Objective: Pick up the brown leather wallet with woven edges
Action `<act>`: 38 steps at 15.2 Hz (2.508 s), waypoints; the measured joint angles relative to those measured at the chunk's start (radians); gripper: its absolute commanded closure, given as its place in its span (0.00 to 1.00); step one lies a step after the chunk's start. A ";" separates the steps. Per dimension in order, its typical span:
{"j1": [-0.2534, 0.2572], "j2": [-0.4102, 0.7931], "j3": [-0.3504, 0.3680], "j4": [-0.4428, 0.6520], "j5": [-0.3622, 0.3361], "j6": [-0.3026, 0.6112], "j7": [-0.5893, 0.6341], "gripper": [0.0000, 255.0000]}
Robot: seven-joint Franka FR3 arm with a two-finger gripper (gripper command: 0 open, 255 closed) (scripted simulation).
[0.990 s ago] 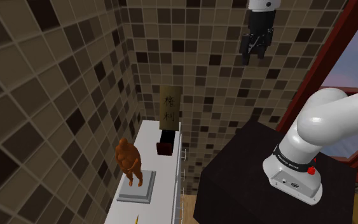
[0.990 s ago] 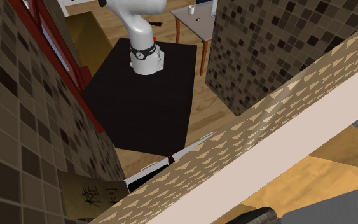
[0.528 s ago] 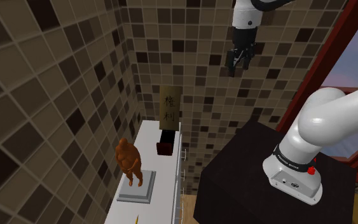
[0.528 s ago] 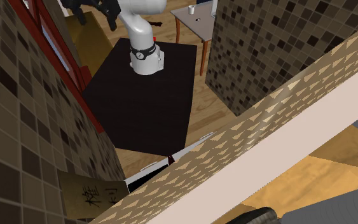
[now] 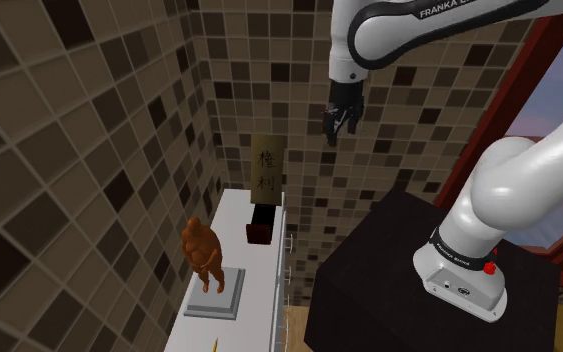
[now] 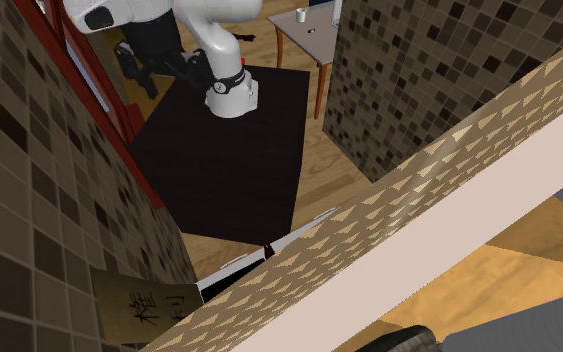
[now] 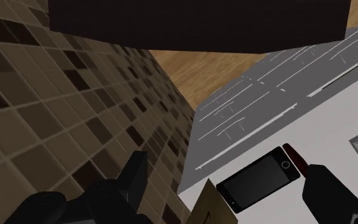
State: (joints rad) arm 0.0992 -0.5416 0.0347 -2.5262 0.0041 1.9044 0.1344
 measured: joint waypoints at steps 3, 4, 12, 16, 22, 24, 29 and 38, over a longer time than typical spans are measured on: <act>0.020 0.109 0.020 0.003 0.006 0.112 -0.003 0.00; 0.026 0.142 0.027 0.003 0.007 0.147 -0.003 0.00; 0.068 0.422 0.080 0.067 -0.005 0.380 -0.003 0.00; 0.087 0.571 0.101 0.133 -0.033 0.470 0.006 0.00; 0.126 0.796 0.119 0.268 -0.097 0.569 0.033 0.00; 0.147 0.867 0.122 0.299 -0.121 0.610 0.049 0.00; 0.200 1.055 0.116 0.455 -0.176 0.650 0.069 0.00; 0.242 1.220 0.097 0.561 -0.214 0.711 0.087 0.00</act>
State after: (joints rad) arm 0.3417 0.6783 0.1313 -1.9649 -0.2103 2.6157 0.2213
